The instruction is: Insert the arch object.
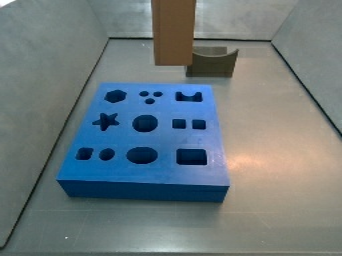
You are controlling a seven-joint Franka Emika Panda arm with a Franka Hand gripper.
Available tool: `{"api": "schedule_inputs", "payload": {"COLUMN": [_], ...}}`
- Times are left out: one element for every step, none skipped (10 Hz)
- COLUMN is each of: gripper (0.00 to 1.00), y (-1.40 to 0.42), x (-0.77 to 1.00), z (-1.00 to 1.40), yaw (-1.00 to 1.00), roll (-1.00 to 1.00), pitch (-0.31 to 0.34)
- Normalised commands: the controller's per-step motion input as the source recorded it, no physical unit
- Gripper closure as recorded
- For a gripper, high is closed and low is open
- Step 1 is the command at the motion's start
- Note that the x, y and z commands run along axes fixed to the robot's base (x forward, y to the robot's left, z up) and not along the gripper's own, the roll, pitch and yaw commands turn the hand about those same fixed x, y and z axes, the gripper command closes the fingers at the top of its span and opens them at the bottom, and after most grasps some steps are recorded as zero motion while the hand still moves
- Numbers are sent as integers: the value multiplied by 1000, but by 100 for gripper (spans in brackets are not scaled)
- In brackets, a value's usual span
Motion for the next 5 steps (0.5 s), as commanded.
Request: {"api": "schedule_inputs", "payload": {"gripper": [100, 100, 100, 100, 100], "y": [677, 623, 531, 400, 286], "x": [1000, 1000, 1000, 794, 386], "z": [-903, -771, -631, -540, -457], "yaw": [0, 0, 0, 123, 246], "roll": [-47, 0, 106, 251, 374], "pitch": [0, 0, 9, 23, 0]}}
